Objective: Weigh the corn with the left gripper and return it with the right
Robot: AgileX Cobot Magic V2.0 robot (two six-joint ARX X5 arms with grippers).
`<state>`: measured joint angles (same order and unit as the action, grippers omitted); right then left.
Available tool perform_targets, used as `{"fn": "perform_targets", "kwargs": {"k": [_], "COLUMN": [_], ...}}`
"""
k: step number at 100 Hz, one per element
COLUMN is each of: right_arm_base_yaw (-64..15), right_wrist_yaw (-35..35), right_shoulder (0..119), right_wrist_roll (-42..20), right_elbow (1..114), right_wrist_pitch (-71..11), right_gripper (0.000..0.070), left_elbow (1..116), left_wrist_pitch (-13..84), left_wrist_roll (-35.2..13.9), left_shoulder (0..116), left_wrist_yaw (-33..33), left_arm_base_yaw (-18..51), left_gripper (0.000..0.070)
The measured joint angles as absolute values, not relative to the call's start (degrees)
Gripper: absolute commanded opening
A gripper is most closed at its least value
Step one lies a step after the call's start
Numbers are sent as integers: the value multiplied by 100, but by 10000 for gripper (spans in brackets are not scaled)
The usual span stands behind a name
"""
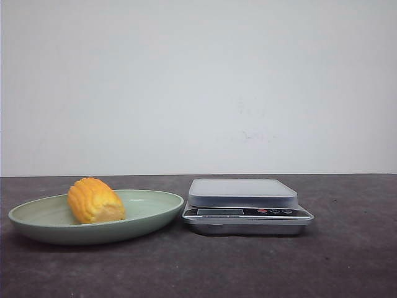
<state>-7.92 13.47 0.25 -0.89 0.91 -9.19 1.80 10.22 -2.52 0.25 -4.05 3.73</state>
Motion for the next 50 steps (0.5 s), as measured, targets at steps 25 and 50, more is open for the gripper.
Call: {"fn": "perform_targets", "kwargs": {"k": [25,50], "right_arm_base_yaw": [-792,-792], "right_wrist_yaw": [1347,1492], "right_shoulder": [25,25], "right_wrist_roll": [-89,-255], "right_elbow": [91,89], "right_wrist_pitch": [-917,-399], "right_gripper": [0,0], "left_elbow": [180,180], "left_wrist_pitch": [1022,1022], "left_wrist_roll": [-252,-696], "left_shoulder": [25,25], "left_wrist_yaw": [-403,-504], "left_arm_base_yaw": [373,373], "left_gripper": [0,0]}}
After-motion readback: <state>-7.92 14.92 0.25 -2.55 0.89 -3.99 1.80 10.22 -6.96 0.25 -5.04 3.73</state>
